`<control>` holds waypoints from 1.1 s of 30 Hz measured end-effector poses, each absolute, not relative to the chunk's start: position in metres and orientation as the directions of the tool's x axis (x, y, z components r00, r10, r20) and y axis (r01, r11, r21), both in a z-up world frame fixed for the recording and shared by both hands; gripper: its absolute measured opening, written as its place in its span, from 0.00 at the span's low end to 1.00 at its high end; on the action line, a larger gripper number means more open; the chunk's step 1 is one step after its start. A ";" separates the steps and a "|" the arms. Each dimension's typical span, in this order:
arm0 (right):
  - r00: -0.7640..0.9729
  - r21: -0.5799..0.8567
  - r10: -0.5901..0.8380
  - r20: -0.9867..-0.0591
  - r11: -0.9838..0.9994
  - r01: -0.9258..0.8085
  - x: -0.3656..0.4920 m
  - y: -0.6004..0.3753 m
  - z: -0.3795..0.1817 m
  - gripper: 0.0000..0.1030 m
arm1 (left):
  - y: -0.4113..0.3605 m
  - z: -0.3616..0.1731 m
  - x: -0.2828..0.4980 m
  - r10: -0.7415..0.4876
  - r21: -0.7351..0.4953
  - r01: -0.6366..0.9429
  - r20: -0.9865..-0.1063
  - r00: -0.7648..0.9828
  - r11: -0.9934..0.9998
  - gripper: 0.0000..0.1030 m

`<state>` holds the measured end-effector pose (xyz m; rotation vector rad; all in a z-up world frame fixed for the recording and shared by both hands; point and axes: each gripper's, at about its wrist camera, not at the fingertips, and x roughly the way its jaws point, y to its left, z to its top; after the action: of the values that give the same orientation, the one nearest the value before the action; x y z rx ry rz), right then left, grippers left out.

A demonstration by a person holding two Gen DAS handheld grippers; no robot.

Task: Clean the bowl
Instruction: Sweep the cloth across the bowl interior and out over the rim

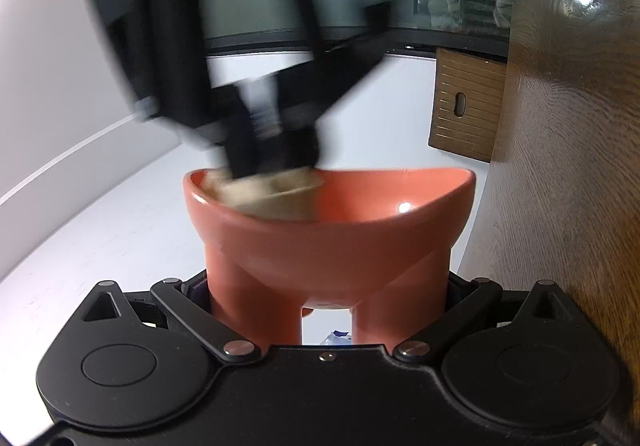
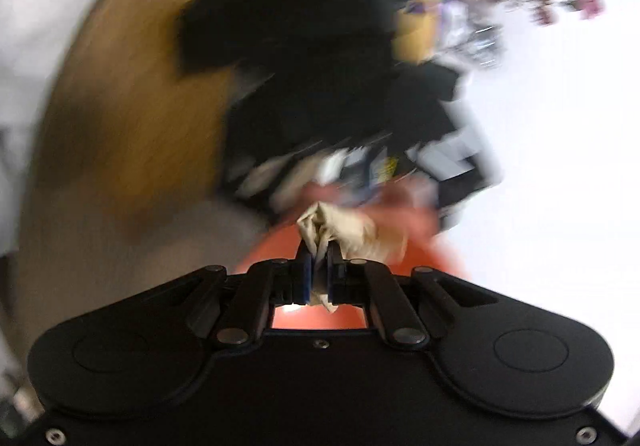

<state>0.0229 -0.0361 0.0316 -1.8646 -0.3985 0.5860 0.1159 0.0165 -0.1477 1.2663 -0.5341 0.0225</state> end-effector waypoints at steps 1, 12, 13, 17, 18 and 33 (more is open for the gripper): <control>0.826 -0.939 0.530 -0.191 -0.345 0.004 0.024 -0.033 0.035 0.06 | 0.018 -0.147 0.115 -0.272 0.898 -0.304 0.393 0.878 0.317 0.95; 0.916 -0.926 0.346 -0.201 -0.373 -0.062 0.068 -0.141 -0.017 0.06 | 0.019 -0.148 0.115 -0.272 0.899 -0.304 0.393 0.878 0.316 0.95; 0.913 -0.918 0.335 -0.234 -0.385 -0.095 0.063 -0.143 -0.021 0.06 | 0.019 -0.148 0.115 -0.272 0.899 -0.304 0.393 0.878 0.316 0.95; 0.880 -0.894 0.317 -0.353 -0.393 -0.217 0.041 -0.145 -0.032 0.06 | 0.017 -0.149 0.116 -0.272 0.899 -0.304 0.392 0.879 0.316 0.95; 0.865 -0.895 0.334 -0.374 -0.373 -0.243 0.034 -0.142 -0.031 0.06 | 0.017 -0.149 0.116 -0.272 0.899 -0.304 0.392 0.879 0.316 0.95; 0.898 -0.939 0.427 -0.109 -0.341 0.048 0.049 -0.114 -0.001 0.06 | 0.017 -0.149 0.116 -0.274 0.900 -0.300 0.389 0.880 0.316 0.94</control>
<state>0.0494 -0.1135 -0.0005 -1.8918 -0.3499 0.4037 0.1159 0.0166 -0.1490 1.2672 -0.5312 0.0186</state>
